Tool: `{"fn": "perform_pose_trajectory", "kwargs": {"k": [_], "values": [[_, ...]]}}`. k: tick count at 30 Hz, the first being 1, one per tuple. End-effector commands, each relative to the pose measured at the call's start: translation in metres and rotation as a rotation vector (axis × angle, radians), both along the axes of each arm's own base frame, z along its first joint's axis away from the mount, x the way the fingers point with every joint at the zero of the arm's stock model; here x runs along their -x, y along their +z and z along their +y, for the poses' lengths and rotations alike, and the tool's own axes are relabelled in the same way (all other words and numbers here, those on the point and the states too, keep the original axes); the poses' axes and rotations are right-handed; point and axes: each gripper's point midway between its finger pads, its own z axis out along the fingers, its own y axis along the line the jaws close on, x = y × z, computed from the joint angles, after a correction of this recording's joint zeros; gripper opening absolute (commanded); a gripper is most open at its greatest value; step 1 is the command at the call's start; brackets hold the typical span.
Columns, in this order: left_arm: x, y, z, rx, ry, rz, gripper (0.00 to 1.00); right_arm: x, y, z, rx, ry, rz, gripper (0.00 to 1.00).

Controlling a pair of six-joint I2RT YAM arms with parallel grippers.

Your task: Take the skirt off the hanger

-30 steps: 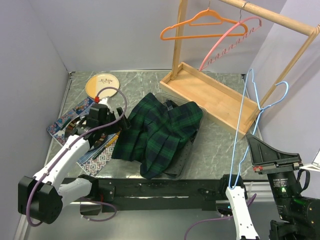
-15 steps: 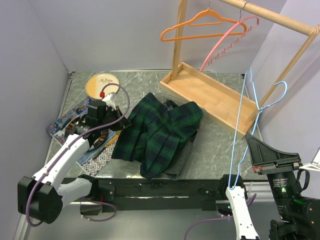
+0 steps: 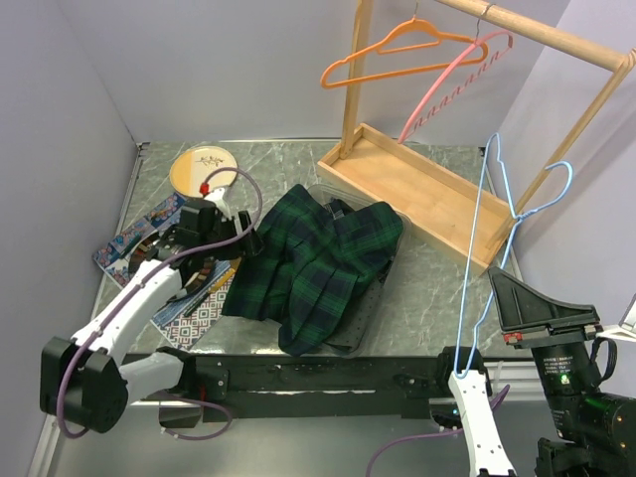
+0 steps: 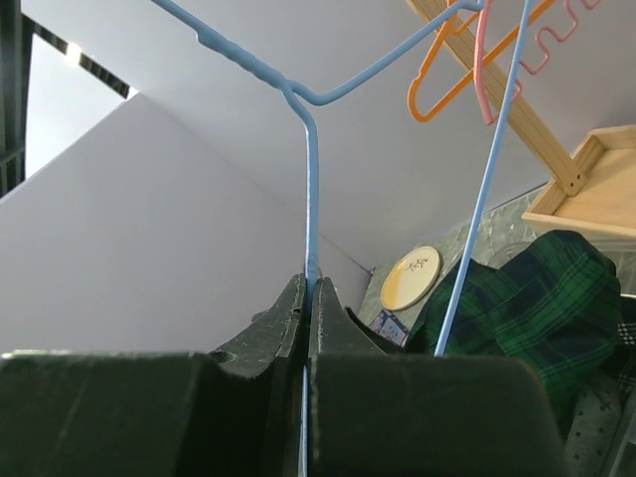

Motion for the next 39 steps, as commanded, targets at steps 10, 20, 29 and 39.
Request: {"fn": "perform_pose_trajectory", "kwargs": {"k": [10, 20, 29, 39], "values": [[0.007, 0.096, -0.068, 0.155, -0.2, -0.12, 0.01, -0.004, 0.037, 0.006, -0.027, 0.034, -0.066, 0.0], [0.007, 0.075, -0.153, 0.251, -0.277, -0.08, 0.01, -0.044, 0.05, -0.011, -0.046, -0.051, -0.052, 0.0], [0.028, -0.063, -0.162, 0.036, -0.277, 0.155, 0.12, -0.062, 0.044, -0.058, 0.129, -0.325, 0.034, 0.0], [0.032, 0.145, -0.125, 0.102, -0.266, -0.25, 0.98, -0.071, 0.048, -0.045, 0.117, -0.25, 0.025, 0.0]]}}
